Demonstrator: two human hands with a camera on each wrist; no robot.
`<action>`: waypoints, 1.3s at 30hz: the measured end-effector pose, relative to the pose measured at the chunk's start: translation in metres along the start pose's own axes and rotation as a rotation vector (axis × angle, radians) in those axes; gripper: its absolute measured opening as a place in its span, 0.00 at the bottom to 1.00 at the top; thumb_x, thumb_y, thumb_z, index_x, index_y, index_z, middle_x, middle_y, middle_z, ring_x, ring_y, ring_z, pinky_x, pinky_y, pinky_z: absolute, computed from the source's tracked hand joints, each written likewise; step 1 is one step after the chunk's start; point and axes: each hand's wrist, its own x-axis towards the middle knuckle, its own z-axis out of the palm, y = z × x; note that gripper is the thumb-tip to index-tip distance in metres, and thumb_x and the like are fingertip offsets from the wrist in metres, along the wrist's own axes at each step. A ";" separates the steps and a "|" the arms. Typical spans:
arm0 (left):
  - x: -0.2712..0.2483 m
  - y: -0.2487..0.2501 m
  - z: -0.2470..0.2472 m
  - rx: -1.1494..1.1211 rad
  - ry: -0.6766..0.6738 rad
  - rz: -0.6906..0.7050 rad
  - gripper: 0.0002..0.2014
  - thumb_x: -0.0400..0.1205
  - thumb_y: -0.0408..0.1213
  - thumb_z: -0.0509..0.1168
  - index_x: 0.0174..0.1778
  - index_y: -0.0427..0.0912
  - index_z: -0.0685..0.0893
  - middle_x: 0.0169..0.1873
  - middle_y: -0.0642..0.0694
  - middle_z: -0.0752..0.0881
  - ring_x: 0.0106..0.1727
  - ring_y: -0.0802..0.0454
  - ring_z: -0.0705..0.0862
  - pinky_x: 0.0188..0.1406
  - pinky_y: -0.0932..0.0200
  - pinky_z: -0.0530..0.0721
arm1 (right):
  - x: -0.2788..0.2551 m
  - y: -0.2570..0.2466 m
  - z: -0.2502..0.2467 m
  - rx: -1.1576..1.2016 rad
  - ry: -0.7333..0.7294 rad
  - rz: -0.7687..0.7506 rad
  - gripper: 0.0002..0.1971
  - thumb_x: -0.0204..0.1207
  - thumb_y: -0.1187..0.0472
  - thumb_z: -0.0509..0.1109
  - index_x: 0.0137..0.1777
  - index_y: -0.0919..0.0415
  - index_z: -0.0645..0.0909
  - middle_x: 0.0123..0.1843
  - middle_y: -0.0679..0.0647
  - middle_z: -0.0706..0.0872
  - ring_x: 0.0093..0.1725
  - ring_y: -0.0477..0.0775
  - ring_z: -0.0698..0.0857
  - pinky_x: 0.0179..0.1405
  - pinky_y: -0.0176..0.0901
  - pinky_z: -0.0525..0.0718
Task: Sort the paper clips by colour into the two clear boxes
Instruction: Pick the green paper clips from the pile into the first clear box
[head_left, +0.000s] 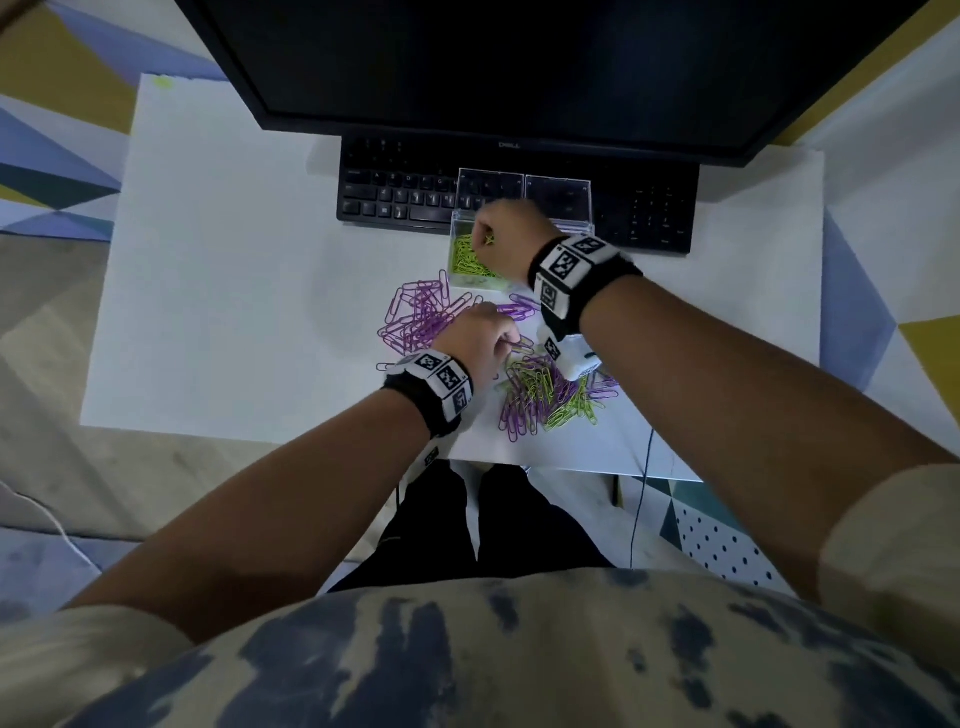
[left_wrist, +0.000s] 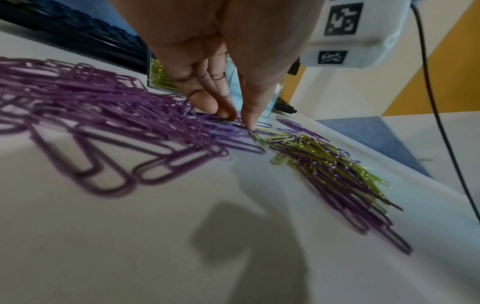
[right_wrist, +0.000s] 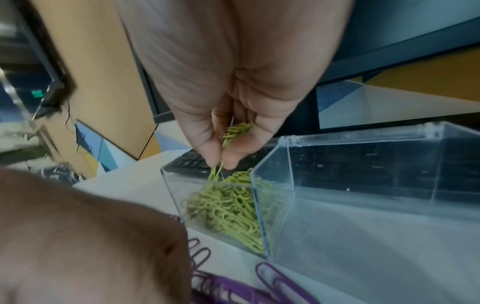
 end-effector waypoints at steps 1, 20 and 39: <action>0.002 -0.001 -0.001 0.005 -0.014 0.003 0.07 0.79 0.28 0.64 0.48 0.37 0.87 0.48 0.41 0.82 0.47 0.47 0.81 0.51 0.54 0.80 | 0.001 -0.001 0.003 -0.023 -0.023 -0.004 0.10 0.78 0.70 0.62 0.51 0.64 0.84 0.55 0.56 0.87 0.54 0.54 0.85 0.56 0.42 0.82; 0.011 -0.010 -0.009 0.322 -0.150 0.034 0.12 0.84 0.37 0.57 0.58 0.34 0.75 0.57 0.37 0.76 0.61 0.40 0.76 0.60 0.46 0.79 | -0.096 0.078 0.060 0.037 0.010 0.243 0.06 0.73 0.66 0.71 0.50 0.63 0.85 0.52 0.58 0.82 0.55 0.59 0.81 0.57 0.52 0.82; 0.014 -0.001 -0.009 0.289 -0.037 0.080 0.09 0.80 0.35 0.64 0.55 0.39 0.81 0.56 0.41 0.77 0.59 0.43 0.77 0.56 0.47 0.82 | -0.095 0.077 0.072 -0.063 0.003 0.200 0.06 0.76 0.65 0.66 0.48 0.67 0.81 0.53 0.61 0.80 0.60 0.61 0.75 0.57 0.51 0.78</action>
